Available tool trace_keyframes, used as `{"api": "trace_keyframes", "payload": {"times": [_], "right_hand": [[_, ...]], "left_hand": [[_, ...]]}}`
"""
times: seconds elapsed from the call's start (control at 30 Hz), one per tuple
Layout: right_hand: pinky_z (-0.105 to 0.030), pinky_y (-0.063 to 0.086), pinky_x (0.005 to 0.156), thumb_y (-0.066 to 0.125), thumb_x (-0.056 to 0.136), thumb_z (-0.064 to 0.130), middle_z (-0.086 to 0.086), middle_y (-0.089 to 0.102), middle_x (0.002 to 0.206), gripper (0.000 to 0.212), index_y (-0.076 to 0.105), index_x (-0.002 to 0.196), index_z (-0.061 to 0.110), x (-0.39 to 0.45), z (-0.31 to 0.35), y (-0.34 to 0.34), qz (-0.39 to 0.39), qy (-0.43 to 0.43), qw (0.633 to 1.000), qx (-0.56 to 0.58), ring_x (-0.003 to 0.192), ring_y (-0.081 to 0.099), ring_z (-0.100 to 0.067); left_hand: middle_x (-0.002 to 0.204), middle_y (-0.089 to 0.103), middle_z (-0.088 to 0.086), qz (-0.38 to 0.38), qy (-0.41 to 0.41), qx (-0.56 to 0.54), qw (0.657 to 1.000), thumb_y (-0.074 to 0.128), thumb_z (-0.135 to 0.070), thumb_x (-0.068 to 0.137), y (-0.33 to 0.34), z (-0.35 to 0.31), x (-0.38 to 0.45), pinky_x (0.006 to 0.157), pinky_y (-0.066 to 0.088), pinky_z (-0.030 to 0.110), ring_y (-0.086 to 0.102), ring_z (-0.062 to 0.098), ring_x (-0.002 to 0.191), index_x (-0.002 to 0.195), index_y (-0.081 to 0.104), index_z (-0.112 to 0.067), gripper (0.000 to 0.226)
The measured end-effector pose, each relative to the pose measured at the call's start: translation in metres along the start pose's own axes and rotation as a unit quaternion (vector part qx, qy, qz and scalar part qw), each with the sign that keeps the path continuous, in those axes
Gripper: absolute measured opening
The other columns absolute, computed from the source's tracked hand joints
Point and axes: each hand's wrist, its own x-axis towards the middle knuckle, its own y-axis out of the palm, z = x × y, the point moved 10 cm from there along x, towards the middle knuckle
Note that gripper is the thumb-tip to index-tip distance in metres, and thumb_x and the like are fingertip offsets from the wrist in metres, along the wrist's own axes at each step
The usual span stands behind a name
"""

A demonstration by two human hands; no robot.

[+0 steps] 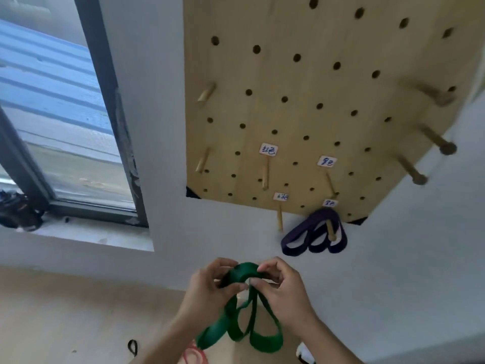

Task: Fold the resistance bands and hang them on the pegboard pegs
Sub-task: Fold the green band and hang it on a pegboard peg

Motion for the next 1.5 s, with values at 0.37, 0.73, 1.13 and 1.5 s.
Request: {"api": "trace_keyframes", "payload": {"times": [0.37,0.73,1.13,1.5], "right_hand": [[-0.026,0.059,0.090,0.083,0.081,0.000,0.005,0.078,0.103,0.023,0.065,0.087,0.014,0.087,-0.035,-0.067,-0.081,0.016,0.993,0.086,0.099,0.074,-0.005],[-0.026,0.057,0.093,0.076,0.086,-0.005,0.002,0.076,0.101,0.026,0.066,0.094,0.017,0.182,-0.057,-0.097,-0.063,-0.017,0.994,0.086,0.102,0.072,-0.009],[-0.011,0.052,0.073,0.086,0.081,0.010,-0.001,0.075,0.098,0.019,0.069,0.087,0.012,0.207,-0.082,-0.094,-0.109,0.039,0.979,0.166,0.086,0.068,0.002],[-0.049,0.055,0.104,0.075,0.089,0.002,-0.015,0.076,0.100,0.024,0.054,0.100,0.005,0.212,-0.111,-0.053,0.008,0.168,0.904,0.393,0.098,0.073,-0.028]], "left_hand": [[0.084,0.076,-0.018,-0.064,0.011,0.016,0.998,0.088,-0.018,0.077,0.061,-0.031,0.086,0.066,0.054,0.010,0.069,-0.007,0.080,0.100,0.070,-0.027,0.030],[0.084,0.076,-0.011,-0.084,0.026,0.173,0.981,0.084,-0.017,0.077,0.096,-0.048,0.187,0.070,0.059,0.031,0.070,0.006,0.074,0.091,0.060,-0.036,0.034],[0.116,0.068,-0.011,-0.051,0.018,0.270,0.961,0.079,-0.015,0.083,0.099,-0.066,0.222,0.081,0.046,0.007,0.057,0.005,0.100,0.121,0.070,-0.029,0.040],[0.104,0.078,-0.001,-0.147,-0.001,0.240,0.960,0.083,-0.016,0.081,0.092,-0.060,0.212,0.090,0.058,0.032,0.072,0.017,0.095,0.108,0.079,-0.019,0.028]]}}
